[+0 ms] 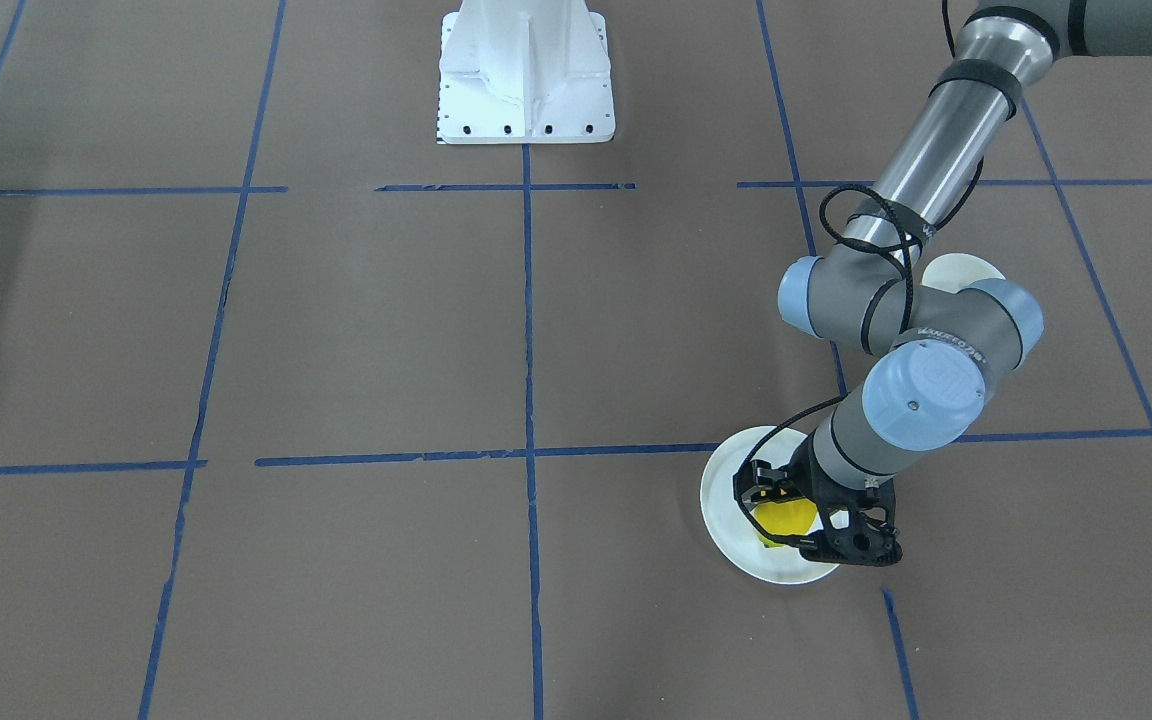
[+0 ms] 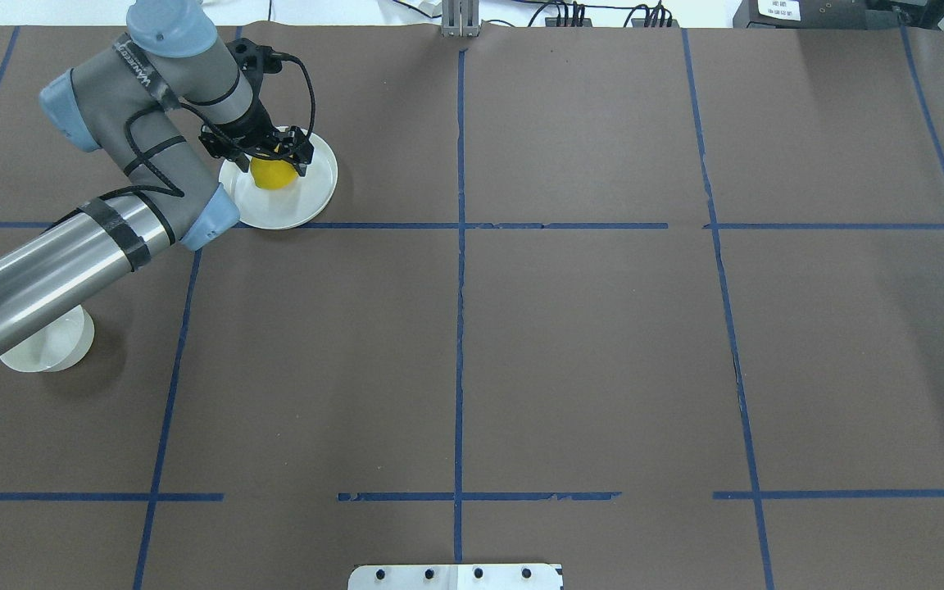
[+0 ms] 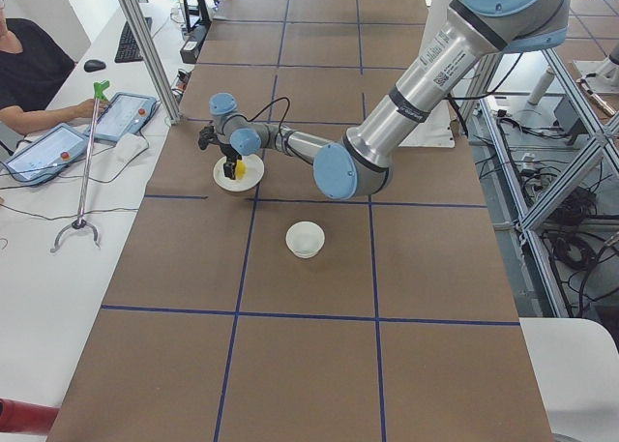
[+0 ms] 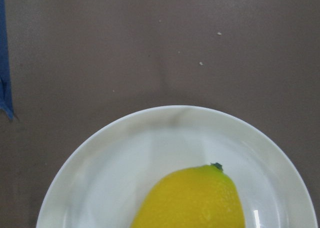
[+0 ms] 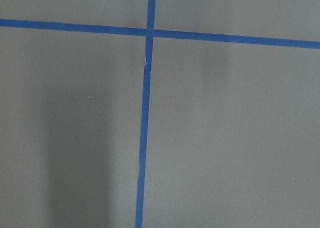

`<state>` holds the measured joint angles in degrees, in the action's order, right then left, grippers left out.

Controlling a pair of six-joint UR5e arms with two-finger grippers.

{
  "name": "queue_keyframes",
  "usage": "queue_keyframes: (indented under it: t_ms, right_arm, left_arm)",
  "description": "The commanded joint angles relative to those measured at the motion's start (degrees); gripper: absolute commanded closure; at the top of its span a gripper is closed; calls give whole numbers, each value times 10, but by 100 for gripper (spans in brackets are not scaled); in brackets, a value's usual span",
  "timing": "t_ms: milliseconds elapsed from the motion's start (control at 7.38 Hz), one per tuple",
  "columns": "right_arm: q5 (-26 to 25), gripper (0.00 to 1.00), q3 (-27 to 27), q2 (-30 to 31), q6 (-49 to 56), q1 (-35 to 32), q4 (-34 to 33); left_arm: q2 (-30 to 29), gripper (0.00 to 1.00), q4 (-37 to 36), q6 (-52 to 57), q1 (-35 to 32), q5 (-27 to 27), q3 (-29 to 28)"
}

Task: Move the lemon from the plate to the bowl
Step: 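Lower the left gripper and close it around the lemon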

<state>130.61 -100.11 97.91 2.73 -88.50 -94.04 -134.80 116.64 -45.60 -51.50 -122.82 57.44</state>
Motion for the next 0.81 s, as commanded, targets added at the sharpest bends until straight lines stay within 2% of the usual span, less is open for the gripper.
queue_keyframes:
  t_ms: [0,135,271,542,677]
  right_arm:
    - [0,0,0,0,0,0,0]
    - [0,0,0,0,0,0,0]
    - [0,0,0,0,0,0,0]
    - [0,0,0,0,0,0,0]
    - [0,0,0,0,0,0,0]
  left_arm:
    - [0,46,3,-1,1,0,-2]
    - [0,79,3,1,0,0,-2]
    - [0,98,1,1,-4,-1,4]
    - [20,100,-12,2,-38,-7,57]
    - [68,100,-59,2,-42,-6,150]
